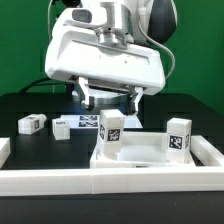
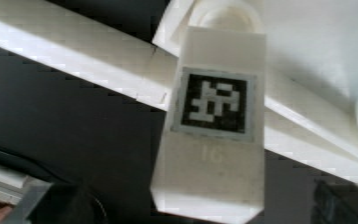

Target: Assemble square table

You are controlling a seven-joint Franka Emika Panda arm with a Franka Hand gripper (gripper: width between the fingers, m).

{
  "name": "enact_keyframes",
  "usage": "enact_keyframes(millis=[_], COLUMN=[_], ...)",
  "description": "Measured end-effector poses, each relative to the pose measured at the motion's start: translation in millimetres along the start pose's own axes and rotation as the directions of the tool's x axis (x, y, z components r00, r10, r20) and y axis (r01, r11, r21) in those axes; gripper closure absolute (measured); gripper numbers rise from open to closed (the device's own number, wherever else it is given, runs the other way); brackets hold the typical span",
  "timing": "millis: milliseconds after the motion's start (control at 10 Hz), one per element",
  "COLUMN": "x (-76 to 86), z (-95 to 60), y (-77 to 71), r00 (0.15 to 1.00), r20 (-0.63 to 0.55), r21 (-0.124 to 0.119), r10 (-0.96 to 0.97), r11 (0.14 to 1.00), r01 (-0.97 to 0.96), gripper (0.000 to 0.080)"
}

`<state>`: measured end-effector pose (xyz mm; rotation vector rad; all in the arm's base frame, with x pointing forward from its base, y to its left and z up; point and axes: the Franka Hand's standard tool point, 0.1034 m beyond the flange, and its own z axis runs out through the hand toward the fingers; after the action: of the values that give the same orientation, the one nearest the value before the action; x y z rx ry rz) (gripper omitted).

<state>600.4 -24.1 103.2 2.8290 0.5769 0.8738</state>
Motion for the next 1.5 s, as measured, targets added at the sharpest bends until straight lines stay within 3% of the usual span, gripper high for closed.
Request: enact_keyframes(millis=[500,800,1000,1100,1400,1500], x=[0.1,9.3,10.2,12.3,14.5,15.9], z=[-0.5,-13.4,-12.9,-12.4,-6.6,-4.3], y=[0.2,10.3,2.8,-10.7,-21.8,-20.9], r00=[1.0,1.0,0.998,0.99,0.958,0.949], r20=[0.004,0.026,0.062,0.136,0.284,0.314], r21=[0.002,0.012,0.043,0.097,0.173,0.186], r10=[0.0,0.001,0.016,0.036,0.026,0.012], r11=[1.0,1.0,0.999,0.994,0.982,0.98], r01=[0.0,-0.002,-0.019,-0.05,-0.078,-0.073], gripper=[0.015,0.015,0.015,0.015,0.015,0.015])
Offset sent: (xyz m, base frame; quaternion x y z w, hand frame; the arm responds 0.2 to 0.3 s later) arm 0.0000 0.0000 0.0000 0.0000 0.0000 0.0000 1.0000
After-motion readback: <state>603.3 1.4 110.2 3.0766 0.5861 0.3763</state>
